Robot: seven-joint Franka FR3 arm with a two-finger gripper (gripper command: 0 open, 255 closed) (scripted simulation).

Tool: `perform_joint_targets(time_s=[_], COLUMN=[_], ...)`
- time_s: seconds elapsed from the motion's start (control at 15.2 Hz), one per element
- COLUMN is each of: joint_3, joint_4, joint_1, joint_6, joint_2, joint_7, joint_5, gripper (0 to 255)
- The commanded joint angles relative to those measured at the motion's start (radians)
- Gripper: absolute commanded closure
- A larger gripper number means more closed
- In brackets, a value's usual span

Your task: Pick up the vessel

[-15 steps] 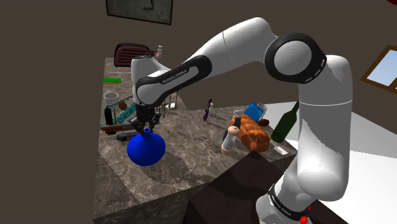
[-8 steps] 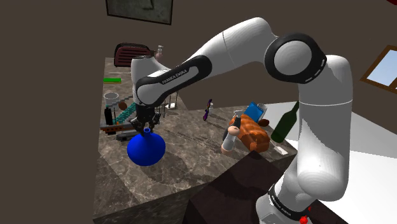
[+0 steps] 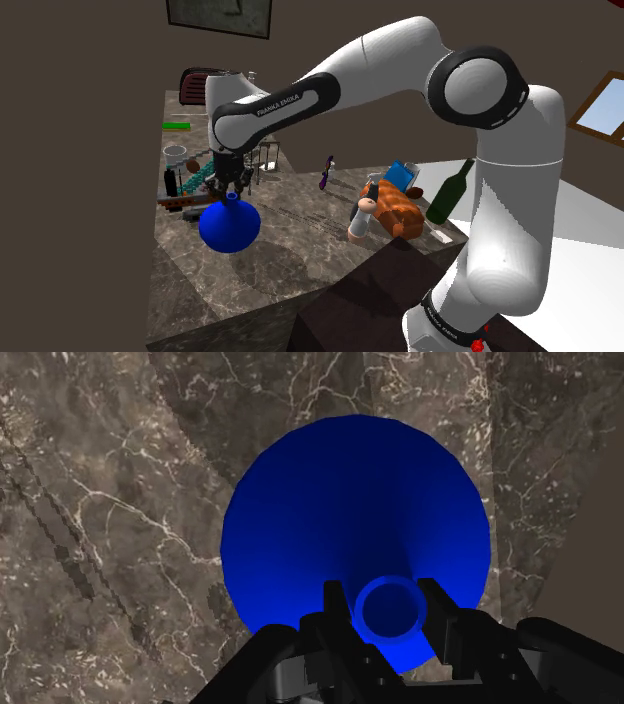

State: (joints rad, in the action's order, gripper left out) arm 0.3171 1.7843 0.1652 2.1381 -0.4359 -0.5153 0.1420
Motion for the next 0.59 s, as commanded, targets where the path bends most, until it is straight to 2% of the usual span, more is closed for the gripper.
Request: perform_joint_targets(time_s=[0.0,0.53], joint_3=[0.003,0.01], joint_4=[-0.011,-0.043], joint_1=[-0.002,-0.006], joint_6=[-0.023,-0.09], joint_2=[0.014,0.051], joint_7=[0.003,0.012], joint_5=[-0.005,-0.021], gripper=[255,255])
